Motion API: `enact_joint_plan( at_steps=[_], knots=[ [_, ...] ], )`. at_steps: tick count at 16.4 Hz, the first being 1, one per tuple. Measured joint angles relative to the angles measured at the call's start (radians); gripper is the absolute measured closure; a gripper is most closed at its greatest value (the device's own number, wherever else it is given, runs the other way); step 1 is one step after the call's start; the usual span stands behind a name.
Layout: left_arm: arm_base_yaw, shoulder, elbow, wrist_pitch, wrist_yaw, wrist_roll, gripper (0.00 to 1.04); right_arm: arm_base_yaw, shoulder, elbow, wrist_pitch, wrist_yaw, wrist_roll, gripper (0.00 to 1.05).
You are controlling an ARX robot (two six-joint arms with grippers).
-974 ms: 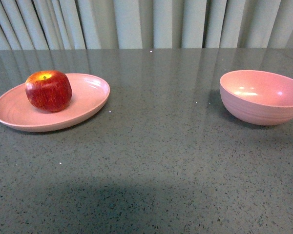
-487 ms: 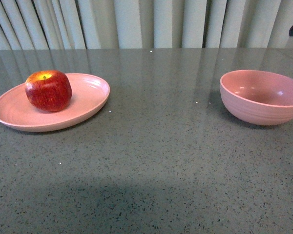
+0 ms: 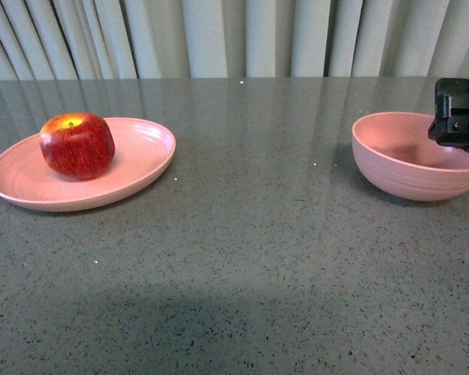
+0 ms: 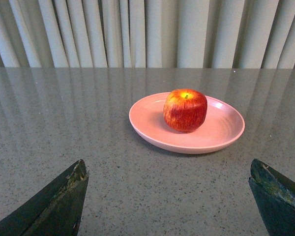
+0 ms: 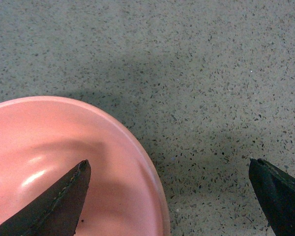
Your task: Move apple from plate to bowl
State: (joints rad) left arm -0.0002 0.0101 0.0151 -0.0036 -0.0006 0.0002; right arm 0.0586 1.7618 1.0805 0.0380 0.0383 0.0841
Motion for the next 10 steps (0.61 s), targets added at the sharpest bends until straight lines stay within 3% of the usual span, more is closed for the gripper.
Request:
enact_joint_plan(
  at_steps=[5, 10],
  knots=[
    [0.000, 0.000, 0.000, 0.000, 0.000, 0.000, 0.07, 0.008, 0.037, 0.016, -0.010, 0.019, 0.011, 0.07],
    [0.000, 0.000, 0.000, 0.000, 0.000, 0.000, 0.07, 0.021, 0.039, 0.029, -0.023, 0.017, 0.020, 0.50]
  ],
)
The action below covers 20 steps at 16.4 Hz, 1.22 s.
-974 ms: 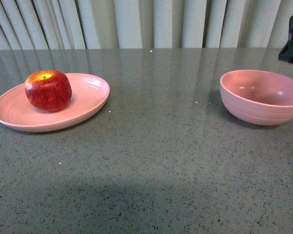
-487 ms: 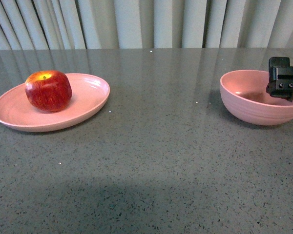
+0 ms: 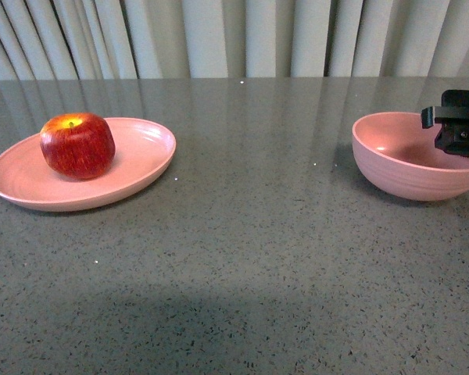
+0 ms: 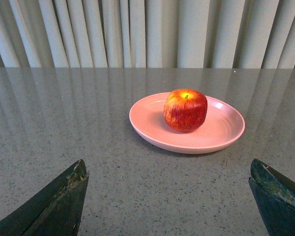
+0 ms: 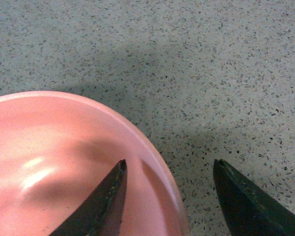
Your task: Move apple from plate to bowl
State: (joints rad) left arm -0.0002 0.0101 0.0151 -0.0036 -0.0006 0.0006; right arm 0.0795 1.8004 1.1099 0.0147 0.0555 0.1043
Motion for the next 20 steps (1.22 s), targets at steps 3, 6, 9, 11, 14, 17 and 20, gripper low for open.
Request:
enact_joint_plan(
  at_steps=[3, 6, 9, 11, 14, 17, 20],
  knots=[
    [0.000, 0.000, 0.000, 0.000, 0.000, 0.000, 0.07, 0.006, 0.000, 0.002, -0.014, -0.006, 0.008, 0.79],
    [0.000, 0.000, 0.000, 0.000, 0.000, 0.000, 0.07, 0.006, -0.027, 0.003, -0.019, -0.030, 0.023, 1.01],
    [0.000, 0.000, 0.000, 0.000, 0.000, 0.000, 0.07, 0.029, -0.103, 0.004, -0.045, -0.044, 0.026, 1.01],
    [0.000, 0.000, 0.000, 0.000, 0.000, 0.000, 0.07, 0.075, -0.167, 0.025, -0.061, -0.052, 0.026, 1.01],
    [0.000, 0.000, 0.000, 0.000, 0.000, 0.000, 0.07, 0.177, -0.196, 0.077, -0.093, -0.051, 0.034, 1.01],
    [0.000, 0.000, 0.000, 0.000, 0.000, 0.000, 0.07, 0.271, -0.122, 0.141, -0.111, -0.031, 0.065, 1.01],
    [0.000, 0.000, 0.000, 0.000, 0.000, 0.000, 0.07, 0.330, -0.033, 0.179, -0.127, -0.020, 0.100, 1.01]
  ],
)
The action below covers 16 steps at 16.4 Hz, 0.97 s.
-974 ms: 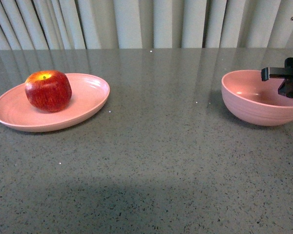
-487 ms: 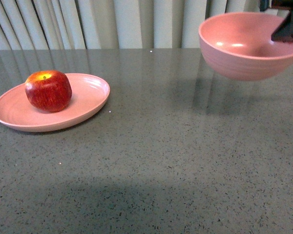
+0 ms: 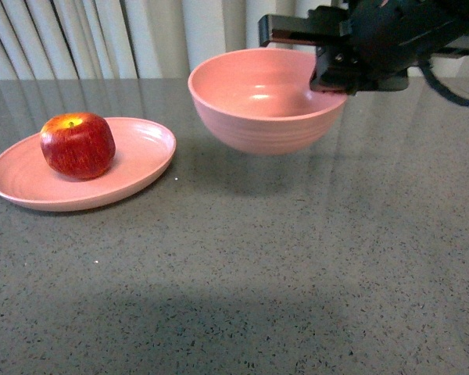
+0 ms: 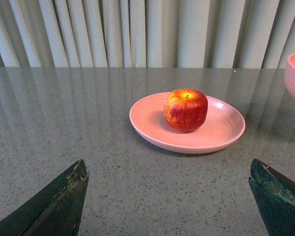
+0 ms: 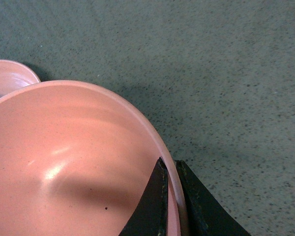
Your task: Move apple from plate to bowl
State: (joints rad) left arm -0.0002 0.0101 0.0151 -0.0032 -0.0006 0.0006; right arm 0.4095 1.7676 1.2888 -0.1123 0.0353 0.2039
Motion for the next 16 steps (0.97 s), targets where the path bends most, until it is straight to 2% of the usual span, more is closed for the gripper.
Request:
enact_joint_plan(
  at_steps=[4, 15, 16],
  knots=[
    [0.000, 0.000, 0.000, 0.000, 0.000, 0.000, 0.07, 0.042, 0.096, 0.048, -0.007, 0.028, 0.045, 1.01],
    [0.000, 0.000, 0.000, 0.000, 0.000, 0.000, 0.07, 0.055, 0.214, 0.113, -0.018, 0.021, 0.130, 1.01],
    [0.000, 0.000, 0.000, 0.000, 0.000, 0.000, 0.07, 0.055, 0.214, 0.113, -0.018, 0.012, 0.142, 0.62]
  ],
)
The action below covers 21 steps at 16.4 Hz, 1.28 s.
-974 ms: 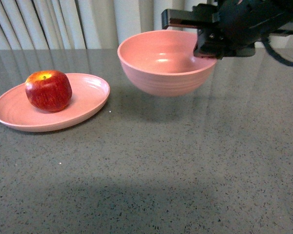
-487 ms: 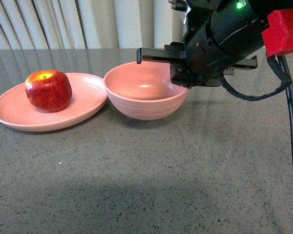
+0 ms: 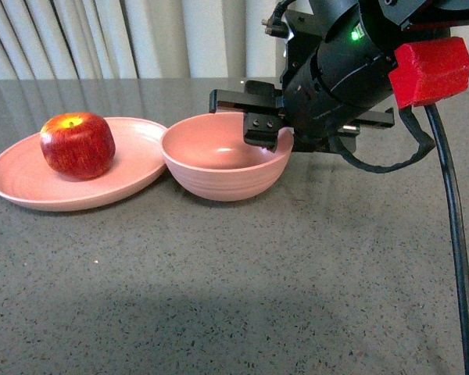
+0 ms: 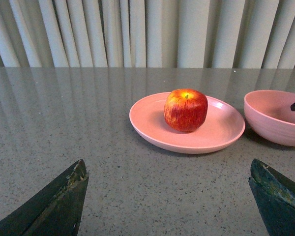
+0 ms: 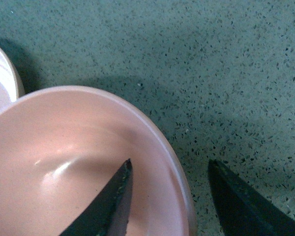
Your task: Move apple from plate to bowl
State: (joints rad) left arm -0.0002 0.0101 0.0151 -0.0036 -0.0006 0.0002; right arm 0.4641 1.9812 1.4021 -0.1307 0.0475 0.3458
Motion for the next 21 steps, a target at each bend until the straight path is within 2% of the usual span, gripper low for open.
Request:
enact_joint_plan(
  at_steps=[1, 2, 6, 7, 10, 17, 19, 21],
  knots=[
    [0.000, 0.000, 0.000, 0.000, 0.000, 0.000, 0.07, -0.002, -0.047, -0.029, 0.047, -0.019, 0.003, 0.34],
    [0.000, 0.000, 0.000, 0.000, 0.000, 0.000, 0.07, -0.007, -0.095, -0.059, 0.076, -0.025, 0.003, 0.23],
    [0.000, 0.000, 0.000, 0.000, 0.000, 0.000, 0.07, -0.014, -0.191, -0.120, 0.136, -0.043, 0.005, 0.07],
    [0.000, 0.000, 0.000, 0.000, 0.000, 0.000, 0.07, -0.018, -0.229, -0.146, 0.165, -0.043, 0.007, 0.04],
    [0.000, 0.000, 0.000, 0.000, 0.000, 0.000, 0.07, -0.024, -0.329, -0.222, 0.238, -0.050, 0.006, 0.08],
    [0.000, 0.000, 0.000, 0.000, 0.000, 0.000, 0.07, -0.028, -0.560, -0.407, 0.351, -0.066, 0.016, 0.06],
    [0.000, 0.000, 0.000, 0.000, 0.000, 0.000, 0.07, -0.029, -0.753, -0.562, 0.392, -0.053, 0.029, 0.07],
    [0.000, 0.000, 0.000, 0.000, 0.000, 0.000, 0.07, -0.055, -1.001, -0.748, 0.368, -0.063, 0.068, 0.07]
  ],
)
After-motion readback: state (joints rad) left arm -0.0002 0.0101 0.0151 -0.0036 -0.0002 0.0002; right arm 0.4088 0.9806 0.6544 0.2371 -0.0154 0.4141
